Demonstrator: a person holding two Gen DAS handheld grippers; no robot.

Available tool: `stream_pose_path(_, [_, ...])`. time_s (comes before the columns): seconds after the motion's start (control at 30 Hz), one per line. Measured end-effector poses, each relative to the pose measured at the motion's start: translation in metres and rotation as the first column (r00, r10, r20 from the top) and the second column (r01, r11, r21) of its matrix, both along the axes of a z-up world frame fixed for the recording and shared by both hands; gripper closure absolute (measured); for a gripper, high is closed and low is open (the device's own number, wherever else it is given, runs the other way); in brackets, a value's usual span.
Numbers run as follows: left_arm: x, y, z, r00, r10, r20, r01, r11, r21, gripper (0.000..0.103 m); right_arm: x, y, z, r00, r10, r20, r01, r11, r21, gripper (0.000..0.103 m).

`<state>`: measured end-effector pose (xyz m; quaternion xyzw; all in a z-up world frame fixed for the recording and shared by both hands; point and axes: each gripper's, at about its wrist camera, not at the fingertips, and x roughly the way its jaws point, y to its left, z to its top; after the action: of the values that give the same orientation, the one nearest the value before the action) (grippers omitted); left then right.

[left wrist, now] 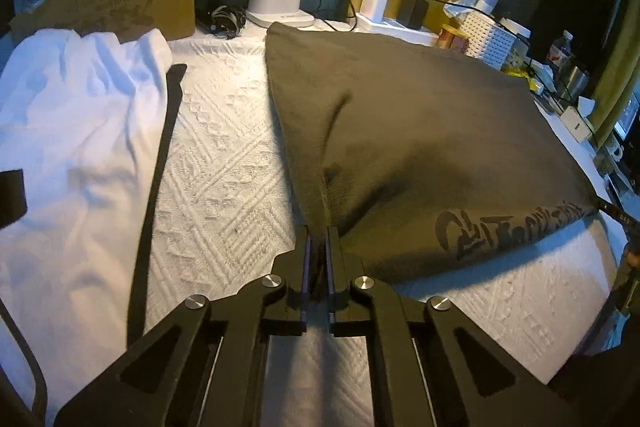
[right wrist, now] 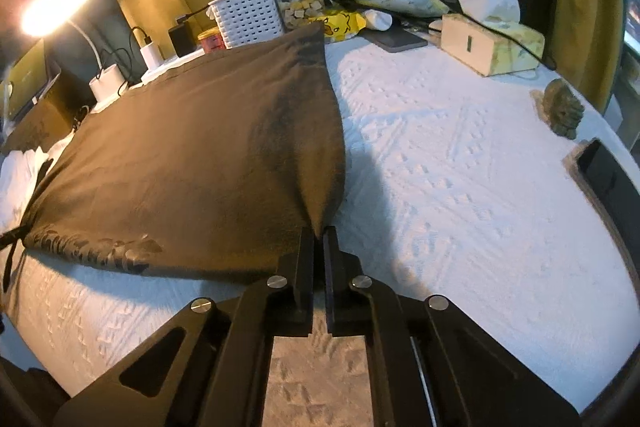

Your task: Fold small clothes

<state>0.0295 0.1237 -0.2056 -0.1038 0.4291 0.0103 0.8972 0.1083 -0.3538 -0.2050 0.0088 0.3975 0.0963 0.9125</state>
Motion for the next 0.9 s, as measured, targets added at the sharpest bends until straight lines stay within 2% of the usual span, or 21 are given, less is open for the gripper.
stream_pose_path(0.43, [-0.028, -0.021, 0.011, 0.998, -0.068, 0.005, 0.068, 0.998, 0.004, 0.099, -0.039, -0.017, 0.015, 0.999, -0.019, 0.039, 0.021, 0.998, -0.055, 0.099])
stream_pose_path(0.9, [-0.057, -0.048, 0.006, 0.99, -0.141, -0.014, 0.142, 0.989, 0.033, 0.099, -0.085, -0.042, 0.004, 0.997, -0.07, 0.041, 0.073, 0.995, -0.073, 0.099])
